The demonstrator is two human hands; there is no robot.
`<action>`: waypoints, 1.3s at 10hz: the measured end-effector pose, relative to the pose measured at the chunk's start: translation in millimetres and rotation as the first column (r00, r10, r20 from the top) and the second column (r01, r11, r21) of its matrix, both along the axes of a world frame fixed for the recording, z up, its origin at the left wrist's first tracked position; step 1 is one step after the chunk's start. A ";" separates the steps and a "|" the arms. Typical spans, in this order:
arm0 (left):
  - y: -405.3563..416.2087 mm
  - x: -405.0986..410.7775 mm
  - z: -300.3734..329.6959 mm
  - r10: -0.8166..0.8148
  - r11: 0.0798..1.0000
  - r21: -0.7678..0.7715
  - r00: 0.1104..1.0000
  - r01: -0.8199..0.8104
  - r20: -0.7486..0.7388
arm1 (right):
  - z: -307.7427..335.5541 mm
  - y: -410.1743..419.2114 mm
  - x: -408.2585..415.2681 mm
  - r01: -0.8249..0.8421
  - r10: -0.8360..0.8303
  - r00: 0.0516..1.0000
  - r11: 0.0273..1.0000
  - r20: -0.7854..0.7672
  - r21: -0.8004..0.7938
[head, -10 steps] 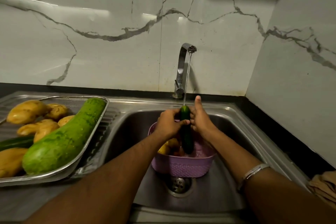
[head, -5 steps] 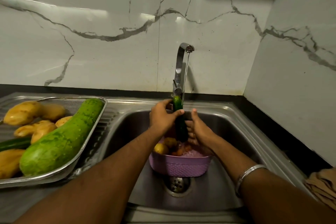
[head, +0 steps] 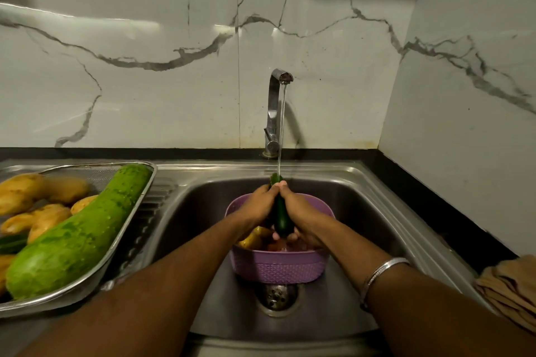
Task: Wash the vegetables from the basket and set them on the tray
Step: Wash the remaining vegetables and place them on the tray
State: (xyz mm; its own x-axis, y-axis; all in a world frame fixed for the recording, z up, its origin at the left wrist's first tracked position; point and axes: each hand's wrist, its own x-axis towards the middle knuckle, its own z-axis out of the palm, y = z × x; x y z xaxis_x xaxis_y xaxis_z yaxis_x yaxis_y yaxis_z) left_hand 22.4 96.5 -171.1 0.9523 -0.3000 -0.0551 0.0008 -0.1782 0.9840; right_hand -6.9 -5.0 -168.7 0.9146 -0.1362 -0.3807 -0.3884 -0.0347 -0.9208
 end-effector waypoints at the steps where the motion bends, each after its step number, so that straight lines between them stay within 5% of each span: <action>1: -8.8 0.2 0.2 0.114 0.991 -0.069 0.993 -0.115 -0.025 | -9.4 10.7 10.1 0.090 -0.057 0.979 0.982 0.196 -0.166; 2: -9.3 -3.9 8.1 0.113 0.985 -0.110 0.983 -0.129 -0.141 | -9.8 26.6 8.8 0.047 0.016 0.971 0.966 0.239 -0.253; 3: -10.8 -3.9 8.5 0.131 0.988 -0.060 0.979 -0.142 -0.154 | -1.3 30.4 9.0 0.168 -0.158 0.984 0.973 0.077 -0.157; 4: -19.4 -13.3 13.6 0.064 0.996 -0.061 0.992 -0.070 -0.105 | 2.8 -0.7 17.2 0.269 -0.286 0.955 0.945 0.073 0.183; 5: -27.5 -7.0 12.1 0.121 0.993 -0.020 0.992 -0.120 0.040 | 9.0 -4.3 10.9 0.184 -0.229 0.959 0.953 0.170 0.242; 7: -10.0 5.2 13.3 0.340 0.932 -0.129 0.940 -0.339 -0.014 | 10.2 23.8 -2.6 0.061 -0.041 0.925 0.997 0.378 -0.041; 8: -0.7 6.1 12.7 0.275 0.935 -0.188 0.950 -0.300 -0.149 | 9.3 32.2 11.1 0.062 -0.083 0.968 0.993 0.237 0.097; 9: 0.6 3.2 10.4 0.117 0.974 -0.177 0.984 -0.140 -0.135 | 10.7 16.2 12.8 0.225 -0.256 0.957 0.951 0.134 0.211; 10: -14.0 -1.1 11.7 0.168 0.981 -0.106 0.986 -0.165 0.023 | 9.3 10.7 13.0 0.258 -0.298 0.946 0.931 0.130 0.259; 11: -16.6 -0.8 14.5 0.302 0.947 -0.125 0.953 -0.297 0.017 | 10.6 28.9 5.0 0.167 -0.192 0.953 0.978 0.236 0.123; 13: -6.1 6.4 9.3 0.256 0.955 -0.138 0.965 -0.261 -0.054 | 3.8 25.9 1.4 0.084 -0.063 0.913 0.996 0.403 -0.035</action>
